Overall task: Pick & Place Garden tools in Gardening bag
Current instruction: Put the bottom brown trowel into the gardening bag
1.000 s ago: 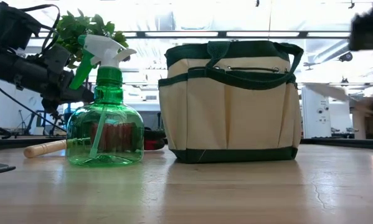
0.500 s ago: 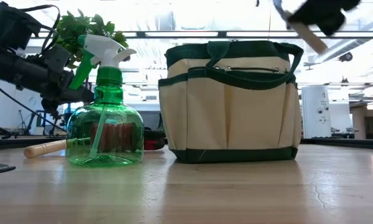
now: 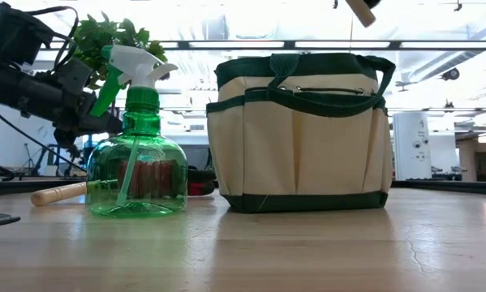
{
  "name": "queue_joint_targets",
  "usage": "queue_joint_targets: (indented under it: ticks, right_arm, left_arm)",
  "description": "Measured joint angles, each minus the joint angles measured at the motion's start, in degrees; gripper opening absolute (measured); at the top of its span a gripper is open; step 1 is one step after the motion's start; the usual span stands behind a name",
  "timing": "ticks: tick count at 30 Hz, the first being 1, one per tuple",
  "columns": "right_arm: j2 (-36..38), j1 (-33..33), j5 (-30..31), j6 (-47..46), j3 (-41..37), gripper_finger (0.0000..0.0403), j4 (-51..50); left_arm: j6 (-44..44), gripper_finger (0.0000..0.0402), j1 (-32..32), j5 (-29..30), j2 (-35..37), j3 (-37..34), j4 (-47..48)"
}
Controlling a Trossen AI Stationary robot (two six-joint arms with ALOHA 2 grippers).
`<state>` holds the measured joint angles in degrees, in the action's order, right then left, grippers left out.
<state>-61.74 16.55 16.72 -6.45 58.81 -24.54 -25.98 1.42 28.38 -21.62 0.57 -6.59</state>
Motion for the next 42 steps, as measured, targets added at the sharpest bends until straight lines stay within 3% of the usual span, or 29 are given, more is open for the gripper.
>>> queue_joint_targets:
  ticks: [9, 17, 30, 37, 42]
  right_arm:
    - [-11.5, -5.21, -8.01, 5.3, 11.93, 0.0051, -9.87]
    - [-20.88, -7.95, -15.57, 7.99, 18.09, 0.0051, -17.58]
    - [-30.87, -8.78, -21.29, 8.61, 18.85, 0.0051, -18.17]
    - [-35.38, -8.7, -27.31, 8.56, 18.82, 0.0051, -18.67]
    - [-38.09, -8.73, -27.86, 8.56, 18.79, 0.0051, -20.36]
  left_arm:
    - [0.02, 0.0014, -0.01, 0.0, 0.01, -0.01, 0.0]
    - [0.0, 0.0014, -0.01, -0.35, -0.01, -0.01, 0.0]
    - [0.02, 0.0014, -0.01, -0.38, -0.01, -0.01, 0.02]
    - [0.02, 0.0014, -0.01, -0.39, -0.01, 0.01, 0.02]
    - [0.02, 0.0014, -0.01, -0.39, -0.01, -0.01, 0.17]
